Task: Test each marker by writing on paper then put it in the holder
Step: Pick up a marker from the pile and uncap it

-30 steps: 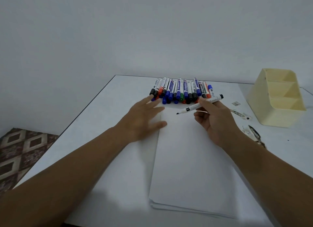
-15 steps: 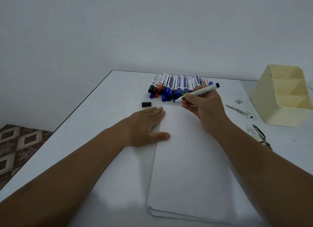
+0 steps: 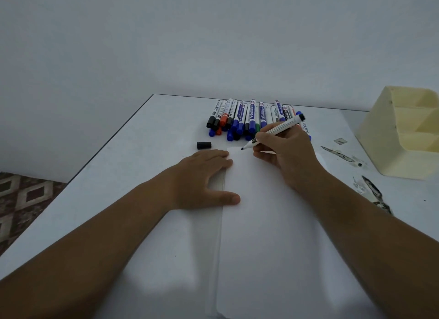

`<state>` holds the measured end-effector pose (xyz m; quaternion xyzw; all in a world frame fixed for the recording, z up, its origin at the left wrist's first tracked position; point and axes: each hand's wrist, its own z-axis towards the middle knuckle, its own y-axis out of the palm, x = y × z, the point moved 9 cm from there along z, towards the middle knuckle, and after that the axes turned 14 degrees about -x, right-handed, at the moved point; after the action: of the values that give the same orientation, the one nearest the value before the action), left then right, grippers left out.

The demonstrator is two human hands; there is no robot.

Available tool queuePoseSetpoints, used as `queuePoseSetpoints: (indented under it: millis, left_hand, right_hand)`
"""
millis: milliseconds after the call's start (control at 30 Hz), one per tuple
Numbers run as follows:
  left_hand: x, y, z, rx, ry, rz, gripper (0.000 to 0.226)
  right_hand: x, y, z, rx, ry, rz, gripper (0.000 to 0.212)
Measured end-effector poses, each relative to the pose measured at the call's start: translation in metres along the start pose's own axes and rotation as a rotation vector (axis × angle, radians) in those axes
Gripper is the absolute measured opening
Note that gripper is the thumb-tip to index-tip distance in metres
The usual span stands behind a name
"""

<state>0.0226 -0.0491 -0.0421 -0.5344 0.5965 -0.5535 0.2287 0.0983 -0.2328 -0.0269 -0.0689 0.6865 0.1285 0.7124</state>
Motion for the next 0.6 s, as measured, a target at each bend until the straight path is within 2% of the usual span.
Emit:
queuePoseSetpoints:
  millis: [233, 367, 600]
  left_hand:
    - [0.002, 0.001, -0.001, -0.010, 0.003, 0.058, 0.105]
    - [0.003, 0.009, 0.000, -0.109, -0.018, 0.174, 0.108]
    - [-0.004, 0.015, 0.000, -0.185, -0.018, 0.243, 0.113]
  right_hand:
    - [-0.006, 0.019, 0.000, 0.007, -0.058, -0.092, 0.013]
    - [-0.004, 0.013, -0.005, 0.059, -0.091, -0.168, 0.013]
    - [-0.004, 0.019, -0.005, 0.024, -0.069, -0.292, 0.008]
